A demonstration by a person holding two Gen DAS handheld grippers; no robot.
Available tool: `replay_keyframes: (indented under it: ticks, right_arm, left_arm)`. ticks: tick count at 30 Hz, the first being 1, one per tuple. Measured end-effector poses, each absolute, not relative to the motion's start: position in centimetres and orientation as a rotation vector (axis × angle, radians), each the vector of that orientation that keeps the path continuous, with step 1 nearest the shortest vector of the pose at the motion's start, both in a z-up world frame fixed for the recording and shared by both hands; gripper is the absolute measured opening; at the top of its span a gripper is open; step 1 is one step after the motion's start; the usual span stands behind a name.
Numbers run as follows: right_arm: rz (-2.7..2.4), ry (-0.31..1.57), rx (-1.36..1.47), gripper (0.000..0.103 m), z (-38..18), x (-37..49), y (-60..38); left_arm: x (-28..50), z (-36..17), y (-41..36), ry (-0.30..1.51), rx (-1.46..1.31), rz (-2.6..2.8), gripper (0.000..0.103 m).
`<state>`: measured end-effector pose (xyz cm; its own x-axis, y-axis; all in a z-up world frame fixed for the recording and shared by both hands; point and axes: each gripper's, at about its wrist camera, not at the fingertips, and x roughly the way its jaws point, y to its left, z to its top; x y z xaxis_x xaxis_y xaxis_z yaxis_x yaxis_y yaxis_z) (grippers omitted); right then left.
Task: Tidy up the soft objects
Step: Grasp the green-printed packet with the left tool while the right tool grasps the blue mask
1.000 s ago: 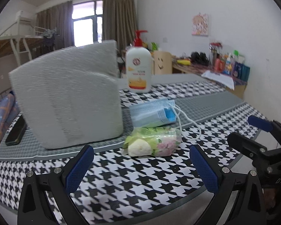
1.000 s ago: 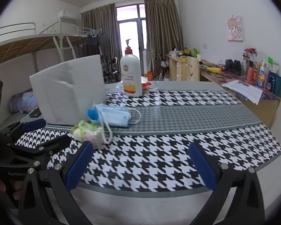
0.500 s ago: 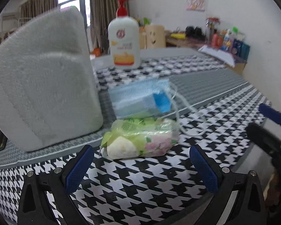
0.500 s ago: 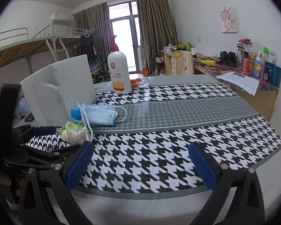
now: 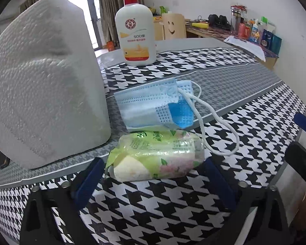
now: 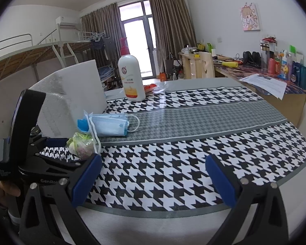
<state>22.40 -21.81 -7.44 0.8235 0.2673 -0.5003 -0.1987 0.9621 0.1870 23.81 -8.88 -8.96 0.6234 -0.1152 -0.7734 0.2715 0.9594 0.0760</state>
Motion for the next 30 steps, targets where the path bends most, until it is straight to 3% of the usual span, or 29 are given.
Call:
replay_keyframes:
  ticks: [2,9,30]
  right_arm:
    - [0.248,0.553,0.132,0.102,-7.5,22.4,-21.9]
    - [0.237,0.556,0.126,0.102,-7.5,22.4,-22.1]
    - [0.271,0.539,0.046,0.102,-5.6,22.8,-17.2]
  left_arm:
    - [24.0,-8.9,-8.9,0.870,0.186,-0.227,0.092]
    - [24.6,-9.1,-8.6,0.876,0.168,-0.214,0.072]
    - [20.3,-7.6,-3.9,0.810,0.082,-0.239,0.071]
